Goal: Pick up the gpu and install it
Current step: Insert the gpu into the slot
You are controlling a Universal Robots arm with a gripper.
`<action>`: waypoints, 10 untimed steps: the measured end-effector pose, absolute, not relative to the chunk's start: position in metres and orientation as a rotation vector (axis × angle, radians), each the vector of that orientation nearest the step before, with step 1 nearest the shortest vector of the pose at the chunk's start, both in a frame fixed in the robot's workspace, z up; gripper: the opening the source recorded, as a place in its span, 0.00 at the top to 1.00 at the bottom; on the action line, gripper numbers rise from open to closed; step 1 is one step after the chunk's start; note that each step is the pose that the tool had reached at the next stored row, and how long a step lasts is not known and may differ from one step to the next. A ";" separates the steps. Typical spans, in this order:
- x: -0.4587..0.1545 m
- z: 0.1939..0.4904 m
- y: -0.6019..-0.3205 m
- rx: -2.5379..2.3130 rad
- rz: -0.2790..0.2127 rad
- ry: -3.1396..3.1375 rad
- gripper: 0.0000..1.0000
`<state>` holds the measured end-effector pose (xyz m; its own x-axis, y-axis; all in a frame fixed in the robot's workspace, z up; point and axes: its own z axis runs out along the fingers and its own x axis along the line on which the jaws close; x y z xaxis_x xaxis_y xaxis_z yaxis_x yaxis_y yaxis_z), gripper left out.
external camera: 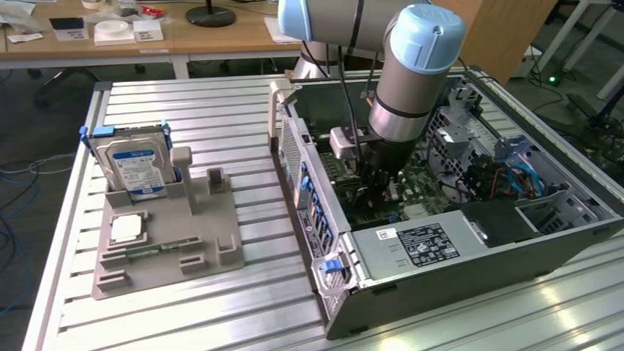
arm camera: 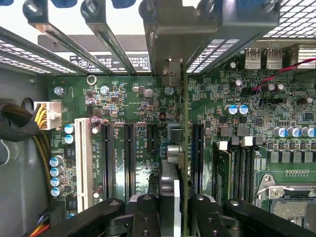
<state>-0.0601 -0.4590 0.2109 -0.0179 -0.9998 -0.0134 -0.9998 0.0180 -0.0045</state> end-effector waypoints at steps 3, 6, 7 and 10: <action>-0.060 0.212 -0.459 -2.191 0.012 2.231 0.72; -0.060 0.218 -0.459 -2.192 0.010 2.232 0.66; -0.060 0.221 -0.459 -2.192 0.010 2.231 0.59; -0.060 0.232 -0.459 -2.192 0.010 2.231 0.59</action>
<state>-0.0600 -0.4590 0.2318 -0.0178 -0.9997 -0.0140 -0.9998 0.0178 -0.0051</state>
